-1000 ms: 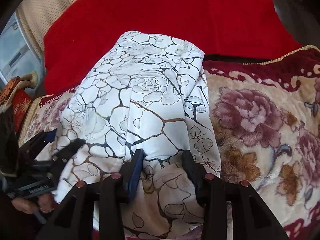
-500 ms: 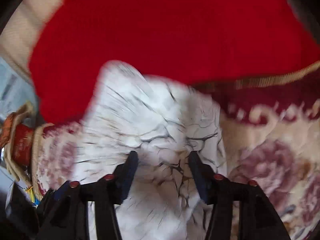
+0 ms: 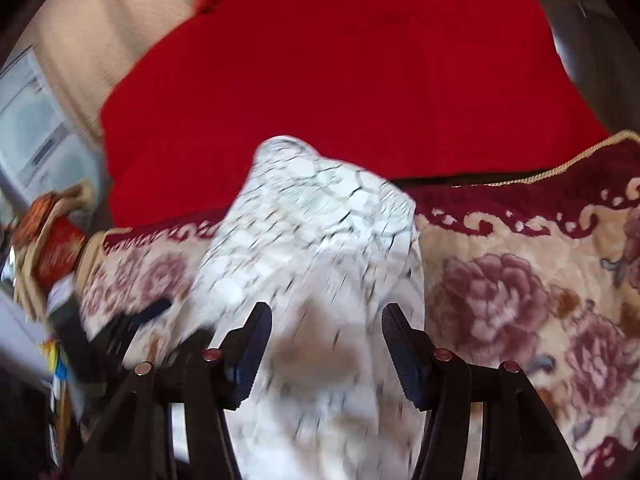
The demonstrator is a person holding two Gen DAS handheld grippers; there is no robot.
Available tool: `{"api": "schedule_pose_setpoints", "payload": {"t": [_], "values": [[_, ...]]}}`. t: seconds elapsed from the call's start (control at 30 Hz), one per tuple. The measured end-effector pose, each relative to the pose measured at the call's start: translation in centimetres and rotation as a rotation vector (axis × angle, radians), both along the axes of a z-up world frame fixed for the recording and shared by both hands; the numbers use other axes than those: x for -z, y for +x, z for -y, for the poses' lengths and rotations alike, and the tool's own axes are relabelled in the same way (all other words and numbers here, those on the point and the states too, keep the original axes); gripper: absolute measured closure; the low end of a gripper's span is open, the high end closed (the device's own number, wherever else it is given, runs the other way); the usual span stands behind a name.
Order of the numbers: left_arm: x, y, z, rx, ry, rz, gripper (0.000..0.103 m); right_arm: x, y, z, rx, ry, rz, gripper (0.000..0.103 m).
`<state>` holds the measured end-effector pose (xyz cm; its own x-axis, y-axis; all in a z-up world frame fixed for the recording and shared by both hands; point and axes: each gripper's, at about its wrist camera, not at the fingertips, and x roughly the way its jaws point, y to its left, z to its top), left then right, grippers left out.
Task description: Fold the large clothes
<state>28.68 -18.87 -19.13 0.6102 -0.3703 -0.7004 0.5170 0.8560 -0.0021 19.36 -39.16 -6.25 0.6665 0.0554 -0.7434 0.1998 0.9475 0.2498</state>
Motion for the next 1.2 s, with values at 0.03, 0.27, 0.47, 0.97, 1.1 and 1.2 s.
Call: {"api": "schedule_pose_setpoints", "payload": {"t": [0.03, 0.27, 0.47, 0.97, 1.1, 1.2], "values": [[0.0, -0.1, 0.1, -0.005, 0.004, 0.005, 0.014, 0.5, -0.5, -0.5, -0.013, -0.005, -0.013, 0.042], [0.3, -0.6, 0.3, 0.004, 0.046, 0.051, 0.014, 9.2, -1.4, -0.4, 0.0, 0.034, -0.138, 0.04], [0.4, -0.8, 0.5, 0.005, 0.053, 0.061, 0.014, 9.2, -1.7, -0.6, -0.002, -0.005, -0.129, 0.034], [-1.1, -1.4, -1.9, -0.009, -0.116, -0.151, 0.012, 10.8, 0.2, 0.9, 0.017, 0.01, -0.083, 0.022], [-2.4, -3.2, -2.2, -0.007, -0.05, -0.041, 0.011, 8.5, -1.8, 2.6, 0.026, 0.063, -0.036, 0.022], [-0.7, -4.4, -0.5, 0.066, 0.041, 0.009, 0.01, 5.5, -3.7, 4.0, 0.068, 0.086, 0.064, 0.021]]}}
